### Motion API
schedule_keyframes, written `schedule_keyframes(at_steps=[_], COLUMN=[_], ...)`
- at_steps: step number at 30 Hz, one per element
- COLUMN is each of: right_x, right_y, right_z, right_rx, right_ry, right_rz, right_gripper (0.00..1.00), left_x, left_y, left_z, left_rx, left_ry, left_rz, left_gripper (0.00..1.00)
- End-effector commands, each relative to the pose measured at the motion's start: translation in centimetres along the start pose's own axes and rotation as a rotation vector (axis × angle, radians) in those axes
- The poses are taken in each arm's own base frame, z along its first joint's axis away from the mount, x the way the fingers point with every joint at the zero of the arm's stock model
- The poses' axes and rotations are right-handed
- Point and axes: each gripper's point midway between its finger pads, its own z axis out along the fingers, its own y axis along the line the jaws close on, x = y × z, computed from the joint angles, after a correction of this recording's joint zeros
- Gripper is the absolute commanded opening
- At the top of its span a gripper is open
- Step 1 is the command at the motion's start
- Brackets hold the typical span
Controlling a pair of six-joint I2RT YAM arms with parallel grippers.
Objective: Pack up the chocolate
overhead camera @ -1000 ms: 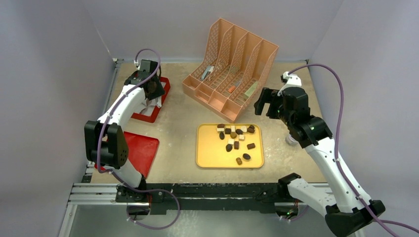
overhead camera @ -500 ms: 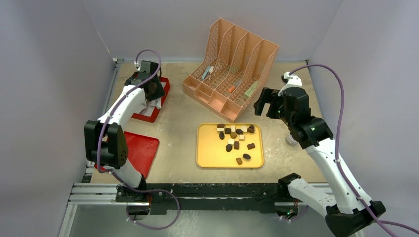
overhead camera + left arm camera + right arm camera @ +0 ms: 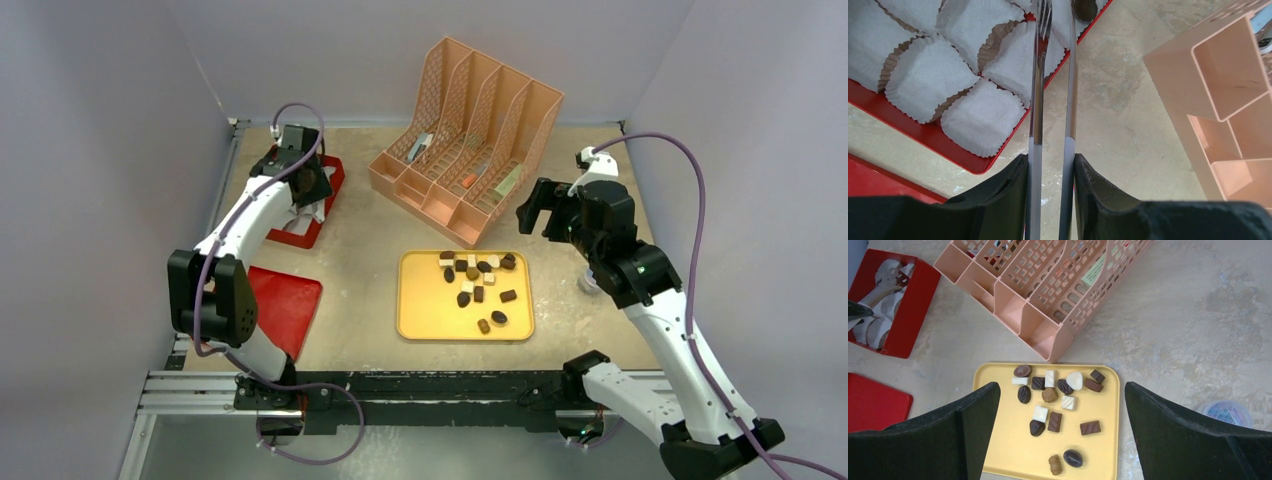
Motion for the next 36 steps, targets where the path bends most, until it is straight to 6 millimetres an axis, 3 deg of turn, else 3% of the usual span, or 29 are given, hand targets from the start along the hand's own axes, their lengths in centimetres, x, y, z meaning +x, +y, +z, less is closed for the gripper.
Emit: schedule_keyframes(at_steps=[1, 7, 12, 23, 36], right_x=[-1.9, -1.9, -2.3, -3.1, -3.3], right_y=[0.6, 0.4, 0.0, -0.8, -1.2], right_z=[-0.6, -0.8, -1.2, -2.7, -2.5], right_rx=[-0.027, -0.018, 0.006, 0.043, 0.065], right_ry=[-0.065, -0.067, -0.078, -0.102, -0.104], right_rz=[0.017, 0.018, 0.017, 0.022, -0.017], right_gripper=[0.96, 0.96, 0.96, 0.96, 0.96], left_x=[-4.1, -4.2, -2.3, 5.4, 17.9], left_y=[-0.9, -1.2, -4.0, -10.2, -13.2], left_z=[-4.0, -7.0, -10.2, -16.4, -18.5], left_rx=[0.067, 0.132, 0.229, 0.528, 0.581], left_ry=[-0.148, -0.167, -0.156, -0.080, 0.078], left_rz=[-0.011, 0.028, 0.147, 0.404, 0.596], left_gripper=[0.34, 0.34, 0.34, 0.33, 0.33])
